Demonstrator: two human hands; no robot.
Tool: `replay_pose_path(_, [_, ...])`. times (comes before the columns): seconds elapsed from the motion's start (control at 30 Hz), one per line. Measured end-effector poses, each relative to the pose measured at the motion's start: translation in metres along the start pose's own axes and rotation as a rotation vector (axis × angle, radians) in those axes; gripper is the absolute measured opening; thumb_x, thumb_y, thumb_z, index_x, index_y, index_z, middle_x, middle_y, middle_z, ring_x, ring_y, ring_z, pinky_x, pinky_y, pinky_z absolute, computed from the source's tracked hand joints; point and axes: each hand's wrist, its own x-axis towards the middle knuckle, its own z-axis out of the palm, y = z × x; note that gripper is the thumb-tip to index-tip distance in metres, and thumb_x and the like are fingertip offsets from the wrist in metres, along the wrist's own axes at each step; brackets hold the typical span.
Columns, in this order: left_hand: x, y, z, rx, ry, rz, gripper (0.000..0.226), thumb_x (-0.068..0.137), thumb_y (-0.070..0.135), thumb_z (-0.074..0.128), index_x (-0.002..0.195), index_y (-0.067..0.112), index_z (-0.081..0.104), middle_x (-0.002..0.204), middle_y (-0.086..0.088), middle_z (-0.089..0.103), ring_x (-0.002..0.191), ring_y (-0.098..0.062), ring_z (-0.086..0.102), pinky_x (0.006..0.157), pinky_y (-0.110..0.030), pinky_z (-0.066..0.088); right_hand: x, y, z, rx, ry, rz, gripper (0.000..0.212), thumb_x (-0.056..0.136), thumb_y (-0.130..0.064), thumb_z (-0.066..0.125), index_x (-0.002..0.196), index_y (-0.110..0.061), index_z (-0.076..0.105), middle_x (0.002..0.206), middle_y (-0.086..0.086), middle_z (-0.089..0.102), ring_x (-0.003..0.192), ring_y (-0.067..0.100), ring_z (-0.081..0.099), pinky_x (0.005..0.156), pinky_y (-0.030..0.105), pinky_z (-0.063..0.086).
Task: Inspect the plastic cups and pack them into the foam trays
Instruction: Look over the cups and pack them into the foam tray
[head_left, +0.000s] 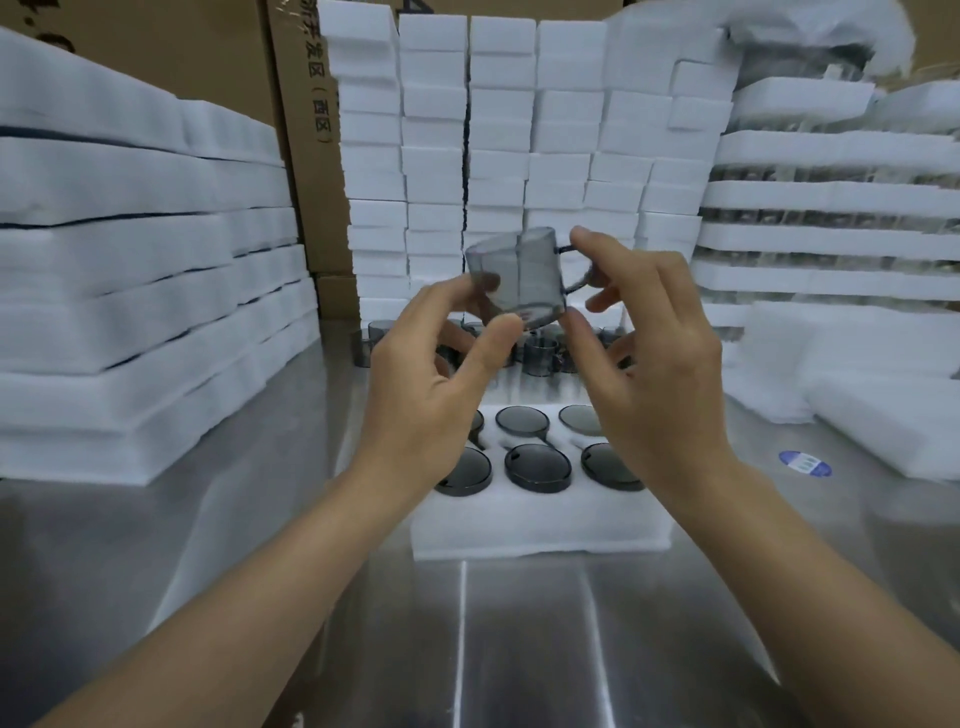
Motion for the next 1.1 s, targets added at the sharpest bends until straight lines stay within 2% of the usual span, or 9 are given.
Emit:
replay_pose_path(0.13, [0.002,0.008,0.002,-0.135,0.022,-0.138,0.05,0.11,0.057,0.039,0.108,0.018,0.071,0.094,-0.008,0.073,0.074,-0.016,0.069,0.064,-0.015,0.045,-0.001,-0.001,0.0,-0.007,-0.042,0.023,0.043,0.105,-0.028,0.065,0.144,-0.01,0.062,0.112,0.001,0.062,0.085,0.017,0.068,0.065,0.04,0.06])
replay_pose_path(0.27, [0.002,0.008,0.003,-0.168,0.052,-0.17,0.059,0.111,0.05,0.034,0.099,0.002,0.067,0.082,-0.014,0.066,0.074,-0.031,0.066,0.063,-0.015,0.044,0.0,-0.008,0.004,0.096,-0.036,0.16,0.041,0.104,-0.034,0.063,0.14,-0.014,0.065,0.109,-0.003,0.064,0.088,0.007,0.065,0.07,0.016,0.05])
replay_pose_path(0.37, [0.002,0.007,0.003,-0.153,0.038,-0.153,0.057,0.111,0.048,0.036,0.097,0.001,0.065,0.08,-0.015,0.063,0.076,-0.036,0.064,0.062,-0.017,0.044,-0.001,-0.01,0.005,0.174,-0.042,0.236,0.039,0.104,-0.035,0.062,0.138,-0.017,0.065,0.109,-0.005,0.065,0.091,0.008,0.066,0.071,0.01,0.045])
replay_pose_path(0.5, [0.003,0.009,0.002,-0.187,0.045,-0.183,0.056,0.109,0.048,0.039,0.093,0.002,0.065,0.077,-0.011,0.063,0.072,-0.033,0.064,0.06,-0.016,0.044,-0.003,-0.01,0.005,0.229,-0.069,0.288,0.038,0.103,-0.037,0.063,0.138,-0.022,0.065,0.11,-0.01,0.064,0.091,0.012,0.069,0.068,0.013,0.047])
replay_pose_path(0.6, [0.007,0.011,-0.002,-0.269,-0.028,-0.305,0.058,0.103,0.062,0.041,0.089,0.017,0.075,0.085,-0.009,0.073,0.07,-0.02,0.068,0.058,-0.021,0.045,-0.003,-0.009,0.006,0.252,-0.118,0.269,0.046,0.098,-0.034,0.068,0.143,-0.025,0.06,0.119,-0.012,0.06,0.095,0.014,0.071,0.063,0.017,0.053])
replay_pose_path(0.77, [0.01,0.011,-0.006,-0.369,-0.134,-0.479,0.058,0.096,0.068,0.053,0.113,0.019,0.079,0.111,-0.003,0.08,0.08,-0.015,0.072,0.067,-0.031,0.045,-0.006,-0.003,0.008,0.21,-0.16,0.198,0.058,0.094,-0.027,0.077,0.146,-0.029,0.053,0.124,-0.015,0.057,0.097,0.016,0.068,0.063,0.03,0.058])
replay_pose_path(0.9, [0.011,0.009,-0.006,-0.426,-0.11,-0.508,0.055,0.097,0.066,0.051,0.107,0.02,0.08,0.103,-0.002,0.08,0.078,-0.015,0.071,0.069,-0.034,0.043,-0.007,-0.003,0.009,0.291,-0.249,0.294,0.068,0.087,-0.039,0.081,0.147,-0.04,0.05,0.126,-0.022,0.056,0.103,0.018,0.066,0.072,0.037,0.06])
replay_pose_path(1.03, [0.012,0.008,-0.005,-0.388,-0.167,-0.593,0.055,0.103,0.068,0.047,0.1,0.027,0.084,0.101,-0.001,0.081,0.079,-0.013,0.074,0.07,-0.034,0.046,-0.007,-0.003,0.008,0.292,-0.286,0.303,0.059,0.088,-0.039,0.082,0.142,-0.036,0.058,0.126,-0.019,0.058,0.111,0.016,0.064,0.086,0.034,0.056])
replay_pose_path(1.1, [0.01,0.006,-0.002,-0.331,-0.13,-0.596,0.046,0.111,0.057,0.045,0.105,0.03,0.081,0.1,0.005,0.082,0.082,-0.012,0.077,0.069,-0.032,0.05,-0.006,-0.004,0.007,0.256,-0.278,0.294,0.058,0.087,-0.034,0.084,0.14,-0.033,0.06,0.13,-0.016,0.056,0.12,0.014,0.059,0.097,0.035,0.053])
